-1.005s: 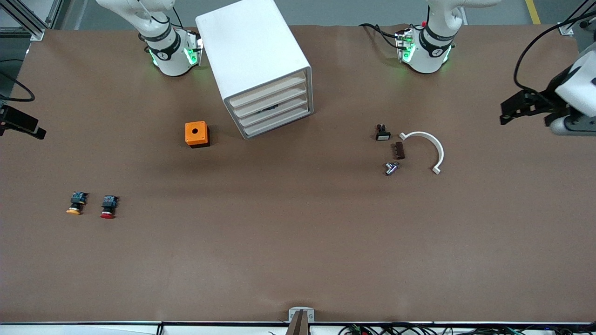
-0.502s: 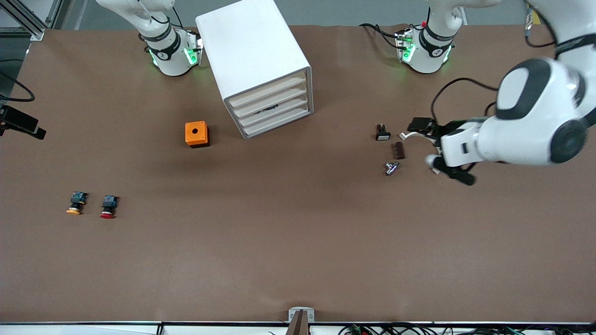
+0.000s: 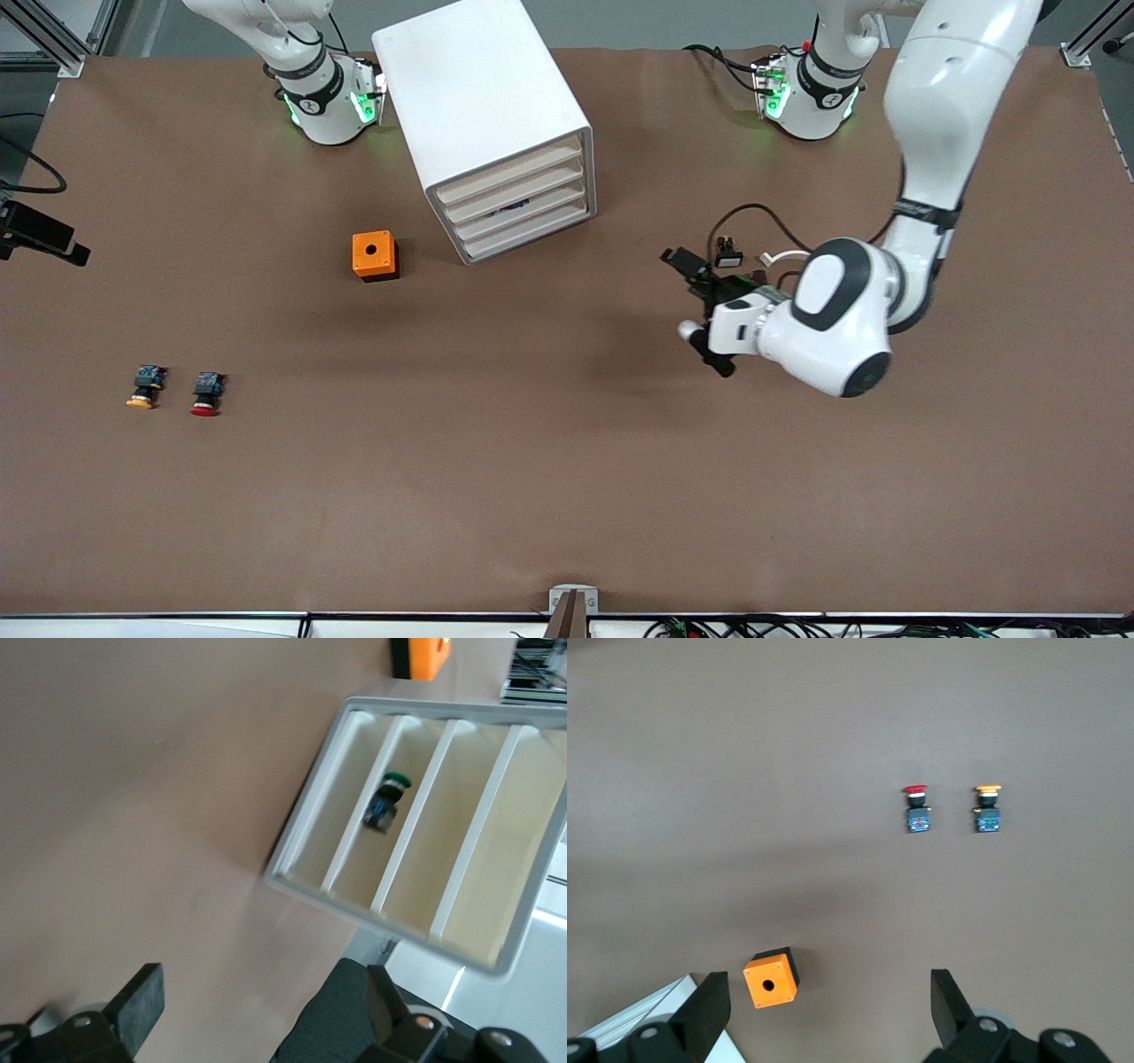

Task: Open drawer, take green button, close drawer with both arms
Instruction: 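Reach the left gripper to the handle of the white cabinet drawer, then pull the drawer open with the left gripper while the right gripper approaches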

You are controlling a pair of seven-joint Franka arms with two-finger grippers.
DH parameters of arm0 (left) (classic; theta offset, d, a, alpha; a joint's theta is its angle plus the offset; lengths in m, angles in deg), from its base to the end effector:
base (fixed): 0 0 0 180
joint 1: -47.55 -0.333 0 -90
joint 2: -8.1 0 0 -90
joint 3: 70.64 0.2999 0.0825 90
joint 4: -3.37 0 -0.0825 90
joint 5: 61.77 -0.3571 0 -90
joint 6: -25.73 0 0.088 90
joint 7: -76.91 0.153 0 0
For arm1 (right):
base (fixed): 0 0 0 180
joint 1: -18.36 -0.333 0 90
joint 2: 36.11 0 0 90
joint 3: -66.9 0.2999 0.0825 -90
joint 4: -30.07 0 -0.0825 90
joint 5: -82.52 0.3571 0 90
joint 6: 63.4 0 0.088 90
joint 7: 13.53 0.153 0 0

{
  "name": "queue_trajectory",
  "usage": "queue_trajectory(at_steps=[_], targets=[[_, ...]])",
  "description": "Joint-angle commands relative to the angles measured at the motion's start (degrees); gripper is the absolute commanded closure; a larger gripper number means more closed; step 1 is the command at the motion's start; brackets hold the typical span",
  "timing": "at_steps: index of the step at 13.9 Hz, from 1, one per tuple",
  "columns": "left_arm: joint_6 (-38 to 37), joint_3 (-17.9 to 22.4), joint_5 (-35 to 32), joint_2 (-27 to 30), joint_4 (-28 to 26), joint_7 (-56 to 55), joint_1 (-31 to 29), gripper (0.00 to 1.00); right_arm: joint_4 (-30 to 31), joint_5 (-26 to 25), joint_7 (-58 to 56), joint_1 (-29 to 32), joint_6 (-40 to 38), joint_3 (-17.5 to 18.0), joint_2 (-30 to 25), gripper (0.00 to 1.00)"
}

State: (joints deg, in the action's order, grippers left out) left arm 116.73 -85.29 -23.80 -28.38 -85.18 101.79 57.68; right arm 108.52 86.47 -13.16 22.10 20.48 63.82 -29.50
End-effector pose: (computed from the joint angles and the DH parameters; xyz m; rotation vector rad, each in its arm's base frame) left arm 0.5091 -0.3190 0.2621 2.1369 -0.7111 -0.6795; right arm 0.5475 -0.0525 0.5800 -3.0726 0.1823 0.0260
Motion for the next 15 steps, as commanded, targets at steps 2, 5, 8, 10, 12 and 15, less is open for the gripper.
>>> queue_trajectory(at_steps=[2,5,8,10,12,15], targets=[[11.71,-3.09,9.12,-2.45,-5.4,4.81,4.53,0.0,-0.93,1.15,4.36,-1.88,-0.3,0.36,1.12,0.0],[16.31,-3.19,17.37,-5.61,-5.5,6.67,10.07,0.0,-0.58,0.62,12.79,-5.92,-0.82,0.36,1.47,0.0],[19.21,-3.19,23.54,-7.03,-5.94,9.73,14.47,0.02,-0.31,0.35,22.1,-9.71,-0.91,0.36,2.17,0.0],[20.27,-3.19,23.91,-8.25,-5.94,12.55,15.1,0.15,-0.23,0.53,29.21,-11.9,-0.91,0.36,3.22,0.0],[20.45,-3.19,23.91,-9.92,-5.94,16.84,15.28,0.23,1.35,0.44,39.05,-15.15,-0.39,0.36,3.41,0.0],[20.45,-3.19,25.57,-11.07,-7.78,21.78,15.19,0.29,1.62,0.44,48.82,-18.4,-0.38,0.36,4.46,0.0]])
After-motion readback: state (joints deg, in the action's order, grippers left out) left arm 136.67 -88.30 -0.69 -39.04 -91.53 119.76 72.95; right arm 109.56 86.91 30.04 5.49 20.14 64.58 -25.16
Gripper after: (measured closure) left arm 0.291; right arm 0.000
